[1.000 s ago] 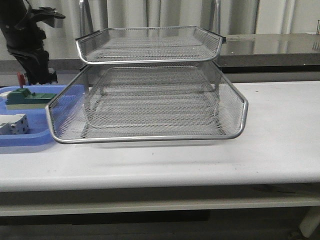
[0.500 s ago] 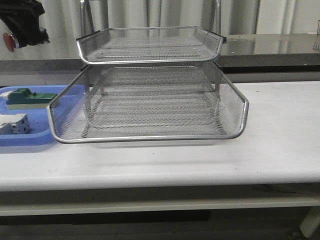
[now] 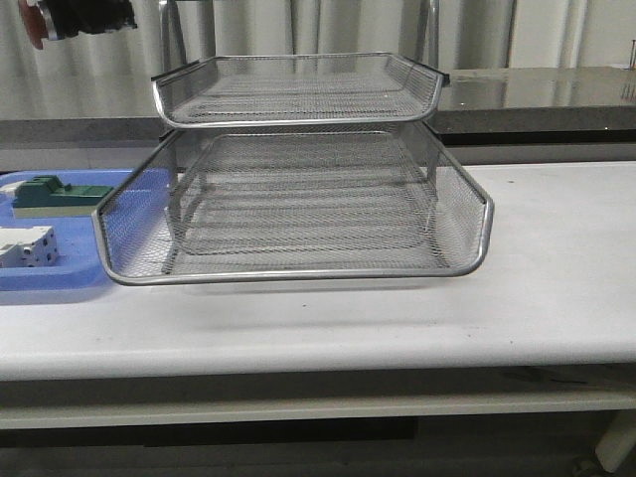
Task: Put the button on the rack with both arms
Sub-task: 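Carry the button over the pulled-out mesh tray and lower it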
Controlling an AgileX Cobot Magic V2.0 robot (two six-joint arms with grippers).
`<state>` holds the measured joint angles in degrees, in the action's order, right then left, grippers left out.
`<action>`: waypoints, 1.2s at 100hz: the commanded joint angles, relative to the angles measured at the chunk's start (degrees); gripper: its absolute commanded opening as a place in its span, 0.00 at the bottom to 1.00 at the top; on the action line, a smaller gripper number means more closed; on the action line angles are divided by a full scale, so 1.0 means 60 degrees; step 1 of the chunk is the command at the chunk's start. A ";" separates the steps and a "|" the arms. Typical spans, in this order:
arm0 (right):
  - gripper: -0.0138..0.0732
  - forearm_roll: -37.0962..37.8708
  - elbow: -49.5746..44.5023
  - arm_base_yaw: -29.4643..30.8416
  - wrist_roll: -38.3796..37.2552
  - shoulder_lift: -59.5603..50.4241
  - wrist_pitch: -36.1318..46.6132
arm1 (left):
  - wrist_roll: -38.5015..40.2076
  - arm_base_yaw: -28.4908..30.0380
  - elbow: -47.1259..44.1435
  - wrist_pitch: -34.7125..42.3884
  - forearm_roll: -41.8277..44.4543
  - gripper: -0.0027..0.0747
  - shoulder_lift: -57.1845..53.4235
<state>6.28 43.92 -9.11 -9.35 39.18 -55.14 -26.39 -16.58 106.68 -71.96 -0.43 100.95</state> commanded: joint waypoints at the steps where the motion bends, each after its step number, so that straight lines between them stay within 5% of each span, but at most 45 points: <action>1: 0.08 0.0164 0.0344 0.0026 0.0003 -0.0015 0.0452 | 0.0121 -0.0557 -0.0174 -0.0180 -0.0186 0.04 -0.0914; 56: 0.08 0.0164 0.0344 0.0026 0.0003 -0.0015 0.0452 | 0.0121 -0.2984 -0.0629 0.0585 -0.0659 0.04 0.0260; 120: 0.08 0.0164 0.0344 0.0026 0.0003 -0.0015 0.0452 | 0.0121 -0.3383 -0.0629 0.1447 -0.0722 0.09 0.1518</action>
<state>6.28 43.92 -9.11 -9.35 39.18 -55.14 -26.27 -36.40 101.37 -64.68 -3.95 112.94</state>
